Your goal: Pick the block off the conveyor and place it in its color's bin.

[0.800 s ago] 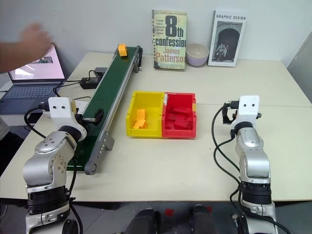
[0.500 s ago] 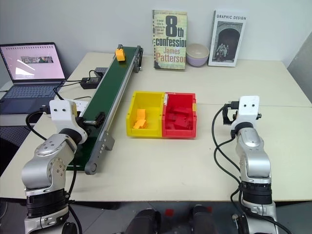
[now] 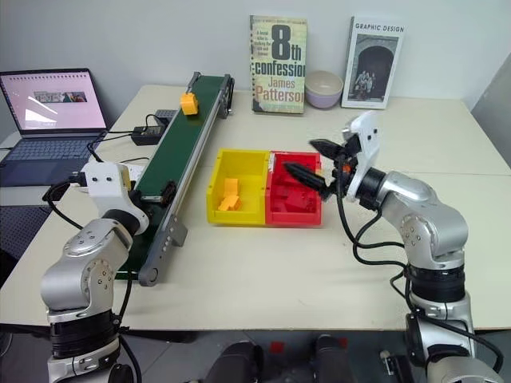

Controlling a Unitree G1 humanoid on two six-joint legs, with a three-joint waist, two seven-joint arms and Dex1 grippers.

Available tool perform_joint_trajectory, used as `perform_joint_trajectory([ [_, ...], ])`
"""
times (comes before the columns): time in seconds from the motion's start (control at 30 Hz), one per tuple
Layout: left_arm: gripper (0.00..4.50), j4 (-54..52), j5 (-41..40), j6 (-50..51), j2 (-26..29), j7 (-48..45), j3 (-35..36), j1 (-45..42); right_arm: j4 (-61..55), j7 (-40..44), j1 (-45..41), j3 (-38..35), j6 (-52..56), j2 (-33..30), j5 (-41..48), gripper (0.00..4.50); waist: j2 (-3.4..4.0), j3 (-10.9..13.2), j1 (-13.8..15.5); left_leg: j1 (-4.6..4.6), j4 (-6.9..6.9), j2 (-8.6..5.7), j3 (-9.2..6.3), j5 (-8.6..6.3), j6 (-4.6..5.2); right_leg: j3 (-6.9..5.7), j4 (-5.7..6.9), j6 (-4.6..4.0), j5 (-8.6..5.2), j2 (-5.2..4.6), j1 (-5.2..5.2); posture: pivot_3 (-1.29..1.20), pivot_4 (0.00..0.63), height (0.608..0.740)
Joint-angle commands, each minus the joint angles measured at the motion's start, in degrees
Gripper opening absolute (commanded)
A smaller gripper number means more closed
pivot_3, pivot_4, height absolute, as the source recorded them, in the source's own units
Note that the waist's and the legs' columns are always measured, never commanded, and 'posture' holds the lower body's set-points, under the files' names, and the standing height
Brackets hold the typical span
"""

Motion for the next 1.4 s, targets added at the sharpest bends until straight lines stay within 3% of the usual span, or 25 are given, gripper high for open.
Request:
perform_joint_trajectory([
  [0.03, 4.46, -0.3, 0.57, -1.91, 0.13, 0.93, 0.69, -1.71, -1.26, 5.34, -1.37, 3.24, -1.78, -1.42, 1.18, 4.5, 0.0, 0.0, 0.03, 0.01, 0.0, 0.0, 0.0, 0.0, 0.0, 0.0, 0.0, 0.0, 0.0, 0.0, 0.0, 0.0, 0.15, 0.74],
  [0.23, 4.46, 1.41, 0.79, -2.6, -0.57, 1.4, -0.46, -3.26, -1.28, 6.05, -0.43, 7.48, -6.27, -1.69, -2.52, 4.5, 0.0, 0.0, 0.08, 0.0, 0.0, 0.02, -0.01, 0.0, 0.0, 0.0, 0.02, 0.0, 0.0, 0.0, -0.02, 0.0, 0.15, 0.74],
  [0.5, 4.46, 2.66, 1.15, -3.13, -0.58, 0.83, -0.69, -3.97, -2.79, 1.6, 0.49, 7.51, -7.53, -0.97, -5.54, 4.5, 0.0, 0.0, 0.12, -0.03, 0.0, 0.01, -0.01, 0.0, -0.01, 0.01, 0.01, 0.0, 0.0, -0.06, -0.04, 0.0, 0.15, 0.74],
  [0.83, 4.46, 9.97, 0.21, -4.62, -1.85, 1.28, 0.46, -8.3, -8.15, 0.12, 2.61, 6.37, -3.89, -0.09, -1.23, 4.5, 0.0, 0.0, 0.14, -0.03, 0.01, 0.03, -0.03, 0.0, -0.01, -0.01, 0.01, 0.0, 0.0, -0.06, -0.05, 0.0, 0.15, 0.74],
  [1.1, 4.46, 19.17, 4.29, -8.33, -1.83, 3.29, -2.11, -13.48, -9.99, -0.86, 2.47, 5.64, -1.84, -0.67, 1.39, 4.5, -0.01, 0.0, 0.15, -0.04, 0.01, -0.02, 0.02, 0.0, -0.01, 0.0, 0.0, 0.0, 0.01, -0.04, -0.05, 0.0, 0.15, 0.74],
  [1.4, 4.46, 22.07, 4.18, -10.12, -2.45, 3.56, -2.35, -14.65, -11.95, -2.78, 2.96, 4.55, -0.08, -1.7, 3.66, 4.5, 0.0, 0.0, 0.15, -0.04, -0.01, 0.03, -0.04, 0.0, -0.01, -0.01, 0.02, 0.0, 0.01, -0.12, -0.06, 0.0, 0.15, 0.74],
])
